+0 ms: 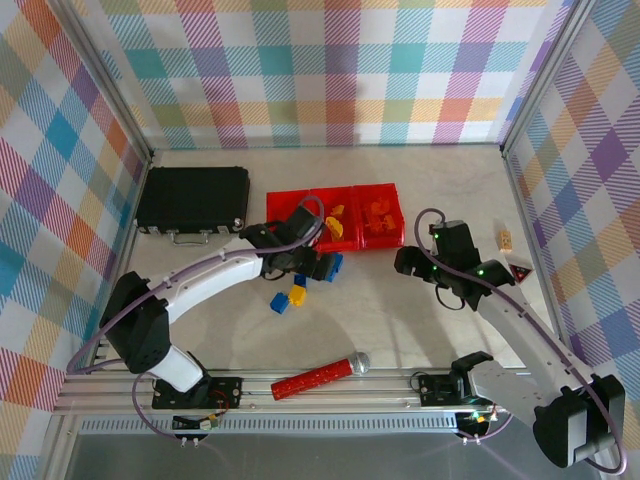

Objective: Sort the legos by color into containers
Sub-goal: Pick up the lego from the center of the table.

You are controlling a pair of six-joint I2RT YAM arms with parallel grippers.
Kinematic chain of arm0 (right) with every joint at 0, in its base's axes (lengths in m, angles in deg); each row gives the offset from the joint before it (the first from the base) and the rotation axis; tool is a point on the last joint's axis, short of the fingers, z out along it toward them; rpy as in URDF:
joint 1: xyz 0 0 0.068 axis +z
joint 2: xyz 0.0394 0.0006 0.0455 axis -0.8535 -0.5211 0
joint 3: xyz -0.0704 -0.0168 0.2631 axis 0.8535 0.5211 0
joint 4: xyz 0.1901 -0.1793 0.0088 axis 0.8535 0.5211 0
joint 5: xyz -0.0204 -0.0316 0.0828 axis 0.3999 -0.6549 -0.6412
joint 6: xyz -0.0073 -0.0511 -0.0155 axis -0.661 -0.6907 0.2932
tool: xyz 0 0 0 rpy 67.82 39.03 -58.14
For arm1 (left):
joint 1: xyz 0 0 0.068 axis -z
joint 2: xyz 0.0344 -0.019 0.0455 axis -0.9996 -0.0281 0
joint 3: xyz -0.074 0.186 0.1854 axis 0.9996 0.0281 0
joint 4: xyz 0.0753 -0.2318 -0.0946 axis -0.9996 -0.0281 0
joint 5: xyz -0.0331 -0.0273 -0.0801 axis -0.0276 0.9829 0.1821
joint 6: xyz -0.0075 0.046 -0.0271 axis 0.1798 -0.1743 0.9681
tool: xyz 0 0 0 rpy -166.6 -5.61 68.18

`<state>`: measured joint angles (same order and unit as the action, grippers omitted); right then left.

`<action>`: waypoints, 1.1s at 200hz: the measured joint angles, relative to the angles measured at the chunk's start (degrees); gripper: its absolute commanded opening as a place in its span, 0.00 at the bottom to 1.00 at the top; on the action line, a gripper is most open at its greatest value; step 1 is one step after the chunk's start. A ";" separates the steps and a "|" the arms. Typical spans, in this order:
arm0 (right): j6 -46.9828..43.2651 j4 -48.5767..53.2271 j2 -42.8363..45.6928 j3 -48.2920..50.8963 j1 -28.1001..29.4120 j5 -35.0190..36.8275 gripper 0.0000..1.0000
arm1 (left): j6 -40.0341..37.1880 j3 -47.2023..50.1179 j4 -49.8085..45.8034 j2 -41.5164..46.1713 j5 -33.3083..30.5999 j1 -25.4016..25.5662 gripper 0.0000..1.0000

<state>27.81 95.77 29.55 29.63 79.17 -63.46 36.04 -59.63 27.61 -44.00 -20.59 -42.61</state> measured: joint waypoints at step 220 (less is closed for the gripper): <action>0.87 0.50 1.11 0.61 0.00 3.02 0.99 | 6.19 6.19 0.22 -10.40 1.07 1.40 0.61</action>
<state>28.69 96.27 30.66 30.24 79.17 -60.44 42.22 -53.45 27.83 -54.40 -19.52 -41.21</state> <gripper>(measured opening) 0.990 0.632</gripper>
